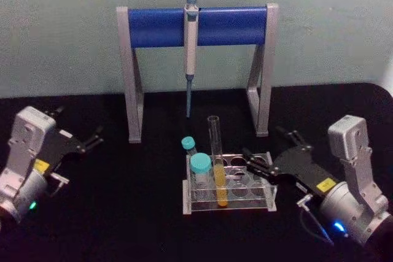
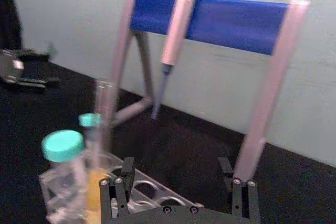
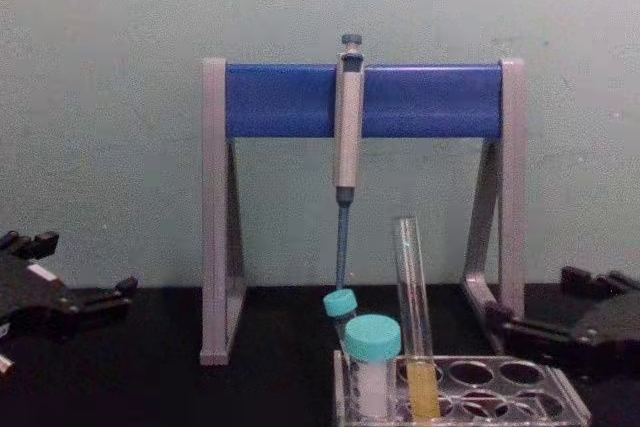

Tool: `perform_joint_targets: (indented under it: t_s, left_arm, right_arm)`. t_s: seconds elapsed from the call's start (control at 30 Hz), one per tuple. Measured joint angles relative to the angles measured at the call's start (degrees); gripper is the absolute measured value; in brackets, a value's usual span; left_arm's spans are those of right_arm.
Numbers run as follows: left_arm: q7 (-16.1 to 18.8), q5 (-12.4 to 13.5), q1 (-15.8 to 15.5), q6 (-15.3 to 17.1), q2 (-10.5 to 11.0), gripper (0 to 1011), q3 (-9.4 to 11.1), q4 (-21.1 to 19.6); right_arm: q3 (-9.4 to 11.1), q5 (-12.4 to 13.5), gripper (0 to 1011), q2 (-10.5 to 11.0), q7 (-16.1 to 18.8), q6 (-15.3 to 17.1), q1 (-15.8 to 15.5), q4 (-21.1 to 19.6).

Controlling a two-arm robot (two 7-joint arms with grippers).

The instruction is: Pick up the test tube from the test tube rack, shake it, then place it back into the test tube rack.

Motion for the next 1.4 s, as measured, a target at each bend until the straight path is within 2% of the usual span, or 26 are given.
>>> perform_joint_targets:
  t_s: [0.37,0.6,1.0,1.4]
  left_arm:
    - [0.0,0.0,0.0,0.0,0.0,1001,0.0,0.0]
    - [0.0,0.0,0.0,0.0,0.0,1001,0.0,0.0]
    - [0.0,0.0,0.0,0.0,0.0,1001,0.0,0.0]
    - [0.0,0.0,0.0,0.0,0.0,1002,0.0,0.0]
  right_arm:
    - [-0.4,2.7,1000,-2.0,6.3,1.6,0.5,-1.7]
    - [-0.6,3.6,1000,-3.7,8.7,3.8,1.8,-0.8]
    - [-0.4,2.9,1000,-6.8,10.7,6.4,5.0,2.2]
    - [-0.1,2.0,1000,-8.4,11.7,9.3,6.7,3.3]
